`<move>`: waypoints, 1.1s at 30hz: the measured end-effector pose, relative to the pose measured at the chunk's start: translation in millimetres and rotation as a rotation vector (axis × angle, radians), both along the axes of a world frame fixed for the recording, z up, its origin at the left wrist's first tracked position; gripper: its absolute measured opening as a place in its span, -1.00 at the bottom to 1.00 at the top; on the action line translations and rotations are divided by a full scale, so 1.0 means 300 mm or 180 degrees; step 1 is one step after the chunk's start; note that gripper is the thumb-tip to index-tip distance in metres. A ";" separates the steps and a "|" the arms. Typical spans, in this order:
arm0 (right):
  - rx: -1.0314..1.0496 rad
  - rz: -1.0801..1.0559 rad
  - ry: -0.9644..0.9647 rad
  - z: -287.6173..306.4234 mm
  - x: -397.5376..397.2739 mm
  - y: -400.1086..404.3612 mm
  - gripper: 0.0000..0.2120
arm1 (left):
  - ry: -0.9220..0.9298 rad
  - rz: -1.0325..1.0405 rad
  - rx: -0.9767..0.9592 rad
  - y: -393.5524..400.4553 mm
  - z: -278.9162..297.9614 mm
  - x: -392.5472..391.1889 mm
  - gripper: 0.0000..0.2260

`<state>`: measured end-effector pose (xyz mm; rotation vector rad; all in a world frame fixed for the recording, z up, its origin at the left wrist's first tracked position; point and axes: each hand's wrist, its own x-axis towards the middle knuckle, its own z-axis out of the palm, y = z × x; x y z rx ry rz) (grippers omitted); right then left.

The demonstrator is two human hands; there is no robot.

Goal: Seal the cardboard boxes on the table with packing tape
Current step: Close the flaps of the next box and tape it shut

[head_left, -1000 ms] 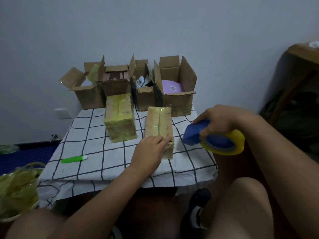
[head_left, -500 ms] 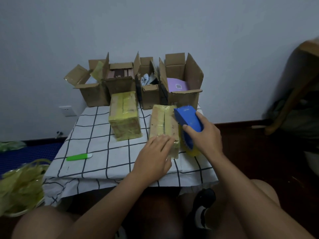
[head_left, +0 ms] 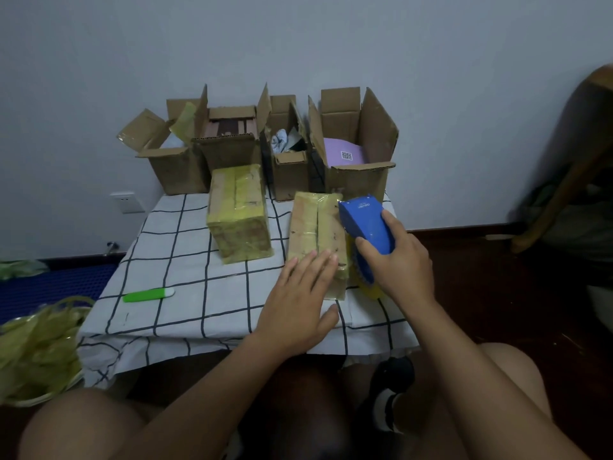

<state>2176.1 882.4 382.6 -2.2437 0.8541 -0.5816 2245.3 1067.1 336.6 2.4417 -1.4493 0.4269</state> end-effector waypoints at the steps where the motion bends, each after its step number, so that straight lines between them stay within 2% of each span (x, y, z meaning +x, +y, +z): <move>1: 0.0000 0.0010 0.0006 0.002 0.000 -0.002 -0.34 | 0.0189 -0.0003 -0.0224 0.006 0.016 0.004 -0.37; 2: 0.0003 0.0022 0.0009 0.003 0.000 -0.004 -0.34 | 0.0332 0.0028 -0.0456 0.011 0.035 0.009 -0.42; 4: 0.0013 0.0044 -0.0011 0.004 0.000 -0.007 -0.34 | 0.0225 0.0102 -0.0775 0.008 0.072 0.023 -0.52; 6: 0.0033 0.0051 -0.0032 0.005 0.000 -0.008 -0.34 | -0.0021 0.0018 -0.0863 -0.018 0.097 0.036 -0.62; 8: 0.0048 0.0040 -0.0052 0.005 -0.002 -0.008 -0.34 | 0.0037 -0.0128 -0.0741 -0.055 0.117 0.037 -0.67; 10: 0.0057 0.0031 -0.0079 0.003 -0.006 -0.009 -0.33 | 0.0055 -0.0181 -0.0369 -0.085 0.122 0.035 -0.67; 12: 0.0084 0.0055 -0.0123 0.001 -0.012 -0.009 -0.33 | -0.0225 -0.0205 -0.0002 -0.099 0.111 0.040 -0.67; 15: 0.0137 0.0065 -0.0192 -0.001 -0.021 -0.014 -0.34 | -0.0424 -0.0224 0.0169 -0.105 0.110 0.059 -0.68; 18: 0.0213 0.0059 -0.0255 0.000 -0.030 -0.021 -0.34 | -0.0383 -0.0253 0.0347 -0.118 0.128 0.056 -0.63; 22: 0.0285 0.0037 -0.0370 -0.002 -0.036 -0.029 -0.35 | -0.0090 -0.0280 0.0397 -0.100 0.163 0.061 -0.55; 26: 0.0395 0.0024 -0.0446 -0.005 -0.041 -0.041 -0.34 | -0.0122 -0.0328 0.0554 -0.113 0.179 0.074 -0.75; 33: 0.0571 -0.0022 -0.0625 -0.016 -0.058 -0.053 -0.34 | 0.0348 -0.0175 0.0396 -0.134 0.181 0.055 -0.61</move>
